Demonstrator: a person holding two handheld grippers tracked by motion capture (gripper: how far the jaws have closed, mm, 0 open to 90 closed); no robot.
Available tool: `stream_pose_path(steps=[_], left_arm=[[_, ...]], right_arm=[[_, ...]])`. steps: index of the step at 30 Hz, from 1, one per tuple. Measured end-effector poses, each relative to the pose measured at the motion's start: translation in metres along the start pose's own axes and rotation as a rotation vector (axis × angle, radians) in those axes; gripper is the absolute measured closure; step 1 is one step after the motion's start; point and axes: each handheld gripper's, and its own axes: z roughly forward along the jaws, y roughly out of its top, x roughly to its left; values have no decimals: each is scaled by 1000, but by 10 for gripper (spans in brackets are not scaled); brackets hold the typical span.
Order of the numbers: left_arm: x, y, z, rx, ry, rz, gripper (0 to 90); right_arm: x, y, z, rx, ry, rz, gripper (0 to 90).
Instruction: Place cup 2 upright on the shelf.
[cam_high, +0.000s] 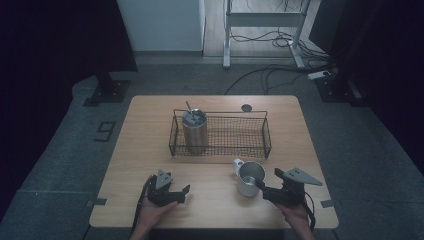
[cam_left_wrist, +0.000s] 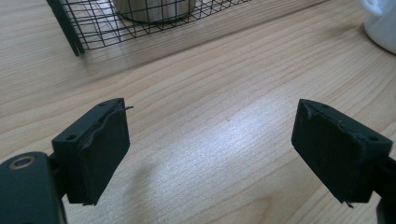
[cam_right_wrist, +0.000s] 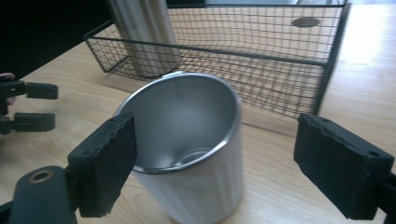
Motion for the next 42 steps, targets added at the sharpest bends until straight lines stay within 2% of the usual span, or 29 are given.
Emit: stream_pose_path(steps=[5,9,12,17,22,24,33,37,38,42], left_arm=[[-1,0,2,10,-7,1,124],[-3,2,1,7,-6,6,124],[-2,2,1,6,-6,3,125],[0,3,1,3,0,-7,126],[0,5,2,5,6,0,126],[0,5,3,7,6,1,126],[-2,4,6,16,3,10,127],[-1,4,5,10,5,4,128],[0,4,5,11,7,1,130],[2,3,3,4,13,-5,132]], right_arm=[[8,-1,6,6,17,-3,117],[20,-3,15,21,32,-29,78],[25,-3,18,25,14,-49,43],[27,-1,19,13,-3,-60,34],[29,1,31,23,-31,-87,8],[31,1,41,47,-52,-109,0],[29,-6,68,100,-81,-119,19],[28,-8,70,91,-86,-110,44],[29,-8,70,89,-94,-126,53],[28,-7,71,90,-96,-137,58]])
